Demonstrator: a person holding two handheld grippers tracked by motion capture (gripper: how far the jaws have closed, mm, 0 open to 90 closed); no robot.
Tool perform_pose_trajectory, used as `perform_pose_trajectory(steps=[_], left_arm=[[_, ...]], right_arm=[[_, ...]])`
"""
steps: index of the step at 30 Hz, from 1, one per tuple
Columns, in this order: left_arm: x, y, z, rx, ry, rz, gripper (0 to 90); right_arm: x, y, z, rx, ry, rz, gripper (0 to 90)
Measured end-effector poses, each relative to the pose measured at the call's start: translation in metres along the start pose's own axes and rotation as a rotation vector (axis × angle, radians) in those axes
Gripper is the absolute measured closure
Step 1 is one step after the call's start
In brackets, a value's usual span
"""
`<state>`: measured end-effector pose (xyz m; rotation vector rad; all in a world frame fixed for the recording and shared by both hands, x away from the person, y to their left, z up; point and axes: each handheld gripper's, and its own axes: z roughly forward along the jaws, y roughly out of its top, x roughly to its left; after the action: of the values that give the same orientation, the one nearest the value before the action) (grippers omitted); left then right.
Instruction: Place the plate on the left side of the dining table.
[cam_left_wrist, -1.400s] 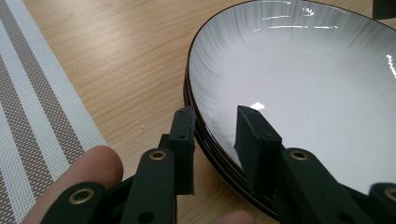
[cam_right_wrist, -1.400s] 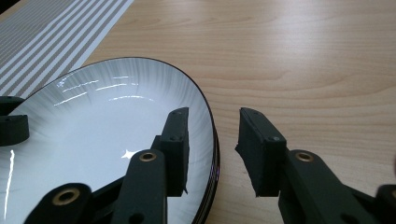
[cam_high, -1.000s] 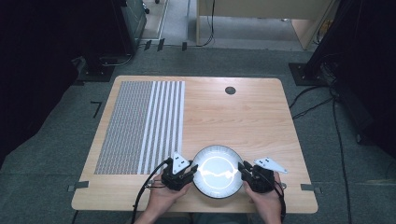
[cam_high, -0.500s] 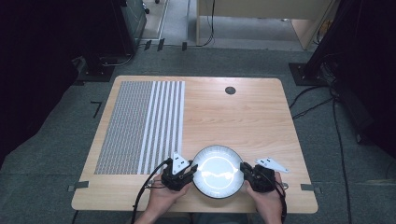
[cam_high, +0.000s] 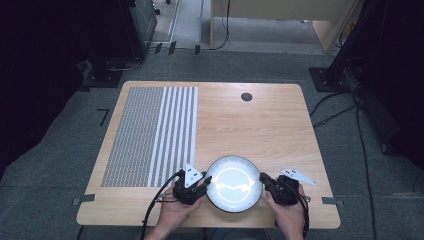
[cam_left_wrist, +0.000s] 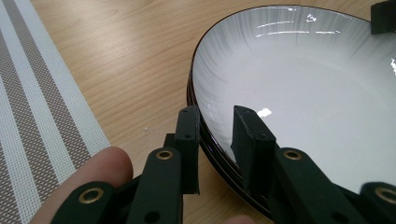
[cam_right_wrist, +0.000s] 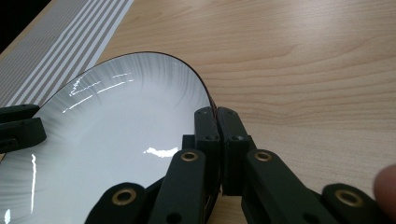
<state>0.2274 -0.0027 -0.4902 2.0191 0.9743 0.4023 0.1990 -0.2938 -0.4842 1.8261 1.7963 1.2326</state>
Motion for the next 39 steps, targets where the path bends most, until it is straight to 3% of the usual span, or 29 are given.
perform_pose_trajectory(steps=[3,8,12,18,20,23,25,29,30,34,39], left_arm=[[-0.001,-0.001,0.000,-0.004,0.009,0.000,73.9],[-0.003,-0.002,0.000,-0.011,0.024,0.007,74.7],[-0.004,-0.003,0.001,-0.027,0.034,0.003,75.3],[-0.007,-0.005,0.002,-0.045,0.058,0.007,75.9],[-0.008,-0.006,0.003,-0.052,0.066,0.009,75.9],[-0.008,-0.007,0.005,-0.053,0.070,0.011,75.7],[-0.010,-0.008,0.005,-0.059,0.076,0.007,75.1],[-0.009,-0.008,0.006,-0.057,0.078,0.001,74.6],[-0.009,-0.008,0.006,-0.059,0.077,-0.003,74.6],[-0.009,-0.008,0.006,-0.058,0.076,-0.007,74.4],[-0.009,-0.009,0.007,-0.061,0.073,-0.014,73.3]], right_arm=[[-0.005,0.002,-0.002,0.009,0.043,0.036,88.8],[-0.009,0.001,-0.001,0.007,0.071,0.076,86.6],[-0.007,-0.001,0.003,0.008,0.082,0.076,81.2],[-0.006,-0.001,0.004,-0.004,0.069,0.067,82.3],[-0.007,0.000,0.004,0.001,0.083,0.107,82.4],[-0.020,0.000,0.006,0.017,0.174,0.238,82.4],[-0.025,0.000,0.007,0.027,0.210,0.288,82.0],[-0.020,0.001,0.007,0.019,0.191,0.253,79.5],[-0.017,0.000,0.008,0.007,0.170,0.225,79.5],[-0.014,0.001,0.009,0.002,0.146,0.229,82.6],[-0.009,0.003,0.013,-0.010,0.097,0.193,85.9]])
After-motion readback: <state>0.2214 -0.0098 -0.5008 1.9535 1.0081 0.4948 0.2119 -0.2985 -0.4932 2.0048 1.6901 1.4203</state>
